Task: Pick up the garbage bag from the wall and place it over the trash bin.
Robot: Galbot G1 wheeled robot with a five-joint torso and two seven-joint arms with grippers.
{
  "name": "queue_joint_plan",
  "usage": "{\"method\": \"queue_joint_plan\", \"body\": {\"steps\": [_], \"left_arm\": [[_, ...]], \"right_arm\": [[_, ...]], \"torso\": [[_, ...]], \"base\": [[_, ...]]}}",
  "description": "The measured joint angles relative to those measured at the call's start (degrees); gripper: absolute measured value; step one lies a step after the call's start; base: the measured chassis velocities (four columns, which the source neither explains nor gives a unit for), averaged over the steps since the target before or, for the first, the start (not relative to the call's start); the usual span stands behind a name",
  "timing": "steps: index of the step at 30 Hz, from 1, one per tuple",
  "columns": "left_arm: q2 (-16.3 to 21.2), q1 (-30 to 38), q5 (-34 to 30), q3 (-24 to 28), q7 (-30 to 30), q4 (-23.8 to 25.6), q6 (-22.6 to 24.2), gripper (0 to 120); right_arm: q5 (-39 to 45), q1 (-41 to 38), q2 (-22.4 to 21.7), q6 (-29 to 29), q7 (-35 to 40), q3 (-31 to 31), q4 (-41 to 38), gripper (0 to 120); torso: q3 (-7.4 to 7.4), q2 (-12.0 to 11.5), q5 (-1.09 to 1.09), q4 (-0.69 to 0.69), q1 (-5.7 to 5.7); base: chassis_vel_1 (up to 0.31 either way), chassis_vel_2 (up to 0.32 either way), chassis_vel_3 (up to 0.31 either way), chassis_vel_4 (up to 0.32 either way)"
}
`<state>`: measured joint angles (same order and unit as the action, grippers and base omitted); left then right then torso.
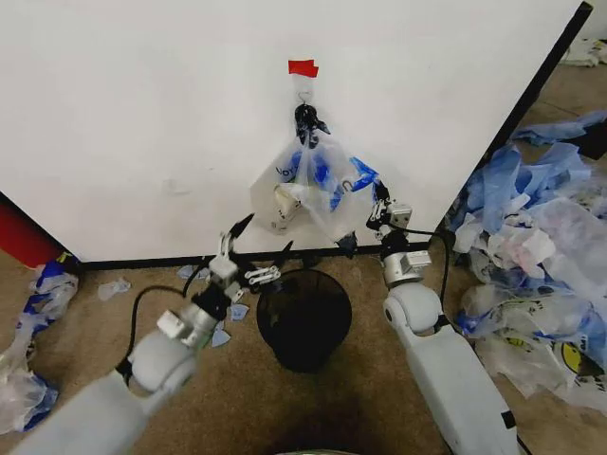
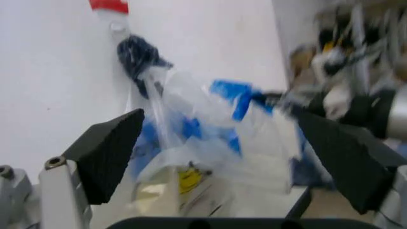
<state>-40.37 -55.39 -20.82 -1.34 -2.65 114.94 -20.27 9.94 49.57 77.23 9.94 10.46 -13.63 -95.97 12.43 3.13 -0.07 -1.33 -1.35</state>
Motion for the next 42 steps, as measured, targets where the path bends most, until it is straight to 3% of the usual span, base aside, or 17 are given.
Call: {"method": "queue_joint_plan", "body": {"steps": [5, 7, 11, 14, 23, 28, 37, 42], "left_arm": [[3.9, 9.3, -2.1, 6.2, -13.4, 3.4, 17.5, 100], [4.2, 11.1, -2.3, 7.3, -14.5, 3.6, 19.2, 100], [4.6, 21.5, -3.8, 16.4, -18.5, 2.9, 25.2, 100], [3.5, 28.7, -6.0, 23.5, -18.0, 2.1, 25.9, 100], [-2.7, 40.1, -7.3, 32.5, -15.1, -0.3, 24.9, 100], [-6.3, 45.4, -7.2, 36.8, -16.4, -1.9, 28.9, 100], [-10.3, 49.1, -7.2, 41.8, -21.6, -4.5, 37.2, 100], [-13.1, 51.1, -6.7, 43.9, -22.2, -9.0, 40.3, 100]], "right_arm": [[-2.0, -0.4, 1.6, -0.4, 0.1, -0.3, 1.3, 0], [-2.2, -0.5, 1.9, -0.6, 0.1, -0.3, 1.5, 0], [-2.7, -0.8, 2.9, -1.4, 0.3, -0.7, 1.8, 0], [-2.9, -1.1, 3.6, -1.8, 0.4, -0.9, 2.1, 0], [-3.5, -1.3, 4.5, -2.2, 0.3, -2.1, 2.7, 0], [-3.9, -1.9, 5.2, -2.3, 0.3, -2.1, 3.7, 0], [-3.9, -2.5, 5.5, -2.4, 0.1, -2.3, 4.3, 0], [-4.1, -2.4, 6.0, -2.4, 0.0, -2.3, 4.5, 0]], "torso": [[0.0, 0.0, 0.0, -0.02, 0.0], [0.0, 0.0, 0.0, -0.02, 0.0], [0.0, 0.0, 0.0, -0.02, 0.0], [0.0, 0.0, 0.02, -0.02, 0.0], [0.0, 0.0, 0.01, -0.04, -0.01], [0.0, 0.0, 0.01, 0.0, 0.0], [0.0, 0.0, 0.0, -0.01, 0.0], [0.0, 0.0, 0.0, -0.02, -0.01]], "base": [[0.0, 0.0, 0.0, 0.0], [0.0, 0.0, 0.0, 0.0], [0.0, 0.0, 0.0, 0.0], [0.0, 0.0, 0.0, 0.0], [0.0, 0.0, 0.0, 0.0], [0.0, 0.0, 0.0, 0.0], [0.0, 0.0, 0.0, 0.0], [0.0, 0.0, 0.0, 0.0]]}}
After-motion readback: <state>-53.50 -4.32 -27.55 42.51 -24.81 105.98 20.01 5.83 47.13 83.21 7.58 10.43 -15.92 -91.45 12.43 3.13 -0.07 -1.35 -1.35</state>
